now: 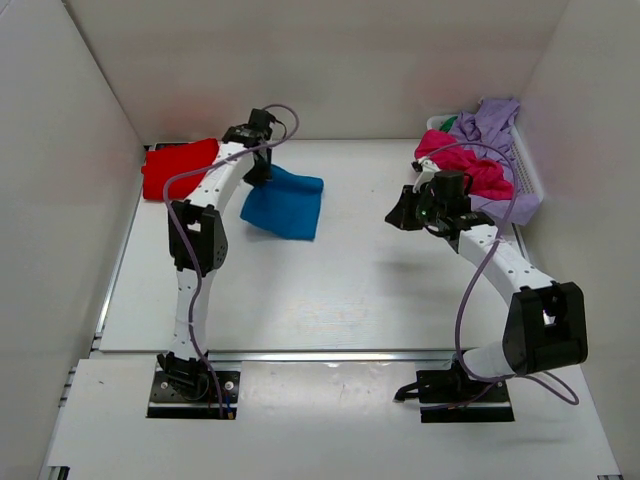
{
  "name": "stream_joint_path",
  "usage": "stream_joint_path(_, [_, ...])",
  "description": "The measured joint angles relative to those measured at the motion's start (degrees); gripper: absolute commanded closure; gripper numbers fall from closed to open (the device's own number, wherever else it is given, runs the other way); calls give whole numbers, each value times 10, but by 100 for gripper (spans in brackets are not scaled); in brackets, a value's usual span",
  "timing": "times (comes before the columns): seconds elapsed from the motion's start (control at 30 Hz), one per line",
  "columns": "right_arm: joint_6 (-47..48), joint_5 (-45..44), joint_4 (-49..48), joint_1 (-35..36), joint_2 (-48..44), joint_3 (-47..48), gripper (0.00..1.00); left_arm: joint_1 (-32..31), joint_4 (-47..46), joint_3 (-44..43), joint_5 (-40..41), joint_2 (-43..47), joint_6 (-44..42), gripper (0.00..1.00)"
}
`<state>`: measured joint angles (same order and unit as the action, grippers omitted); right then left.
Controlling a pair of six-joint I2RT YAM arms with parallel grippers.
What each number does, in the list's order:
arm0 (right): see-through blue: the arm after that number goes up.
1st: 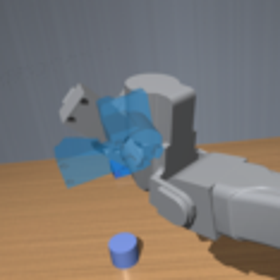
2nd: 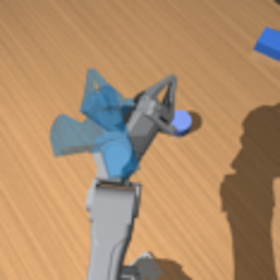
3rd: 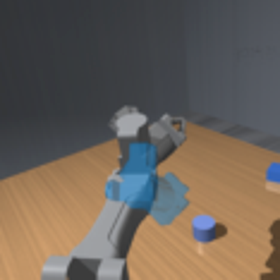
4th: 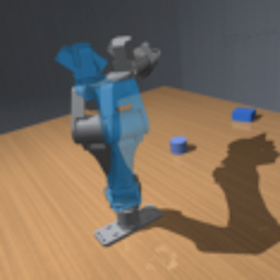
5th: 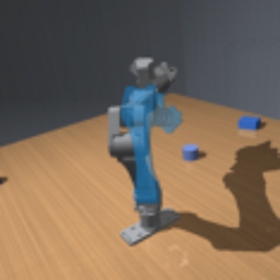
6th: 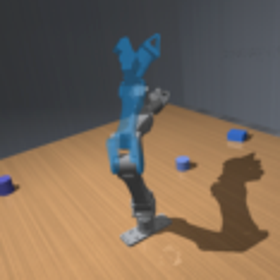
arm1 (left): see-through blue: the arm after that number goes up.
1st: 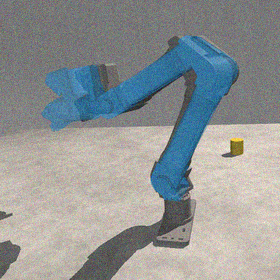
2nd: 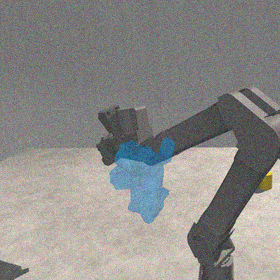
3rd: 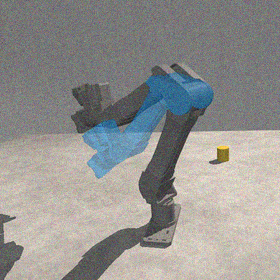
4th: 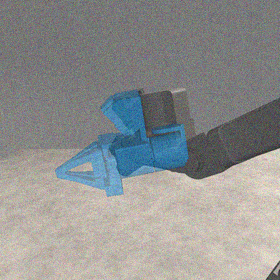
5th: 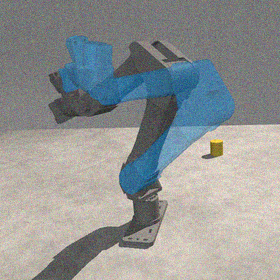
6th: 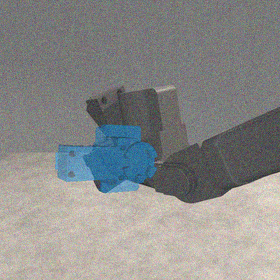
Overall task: Fold and stack the t-shirts
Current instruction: Put the neatly folded tshirt into the corner of the board with the left arm
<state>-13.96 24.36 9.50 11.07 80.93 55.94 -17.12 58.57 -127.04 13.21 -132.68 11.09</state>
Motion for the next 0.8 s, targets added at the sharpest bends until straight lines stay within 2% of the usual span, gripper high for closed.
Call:
stream_joint_path(0.13, [5,2,18,0,-9,2,100,34,54,-186,21,-79,-20,100])
stream_joint_path(0.2, [7,2,24,-2,-9,5,100,51,49,-226,32,-94,-30,100])
stream_joint_path(0.5, [18,2,51,-2,-9,24,100,119,61,-295,49,-113,-42,100])
stream_joint_path(0.8, [16,2,52,5,-11,23,100,156,17,-298,53,-114,-54,100])
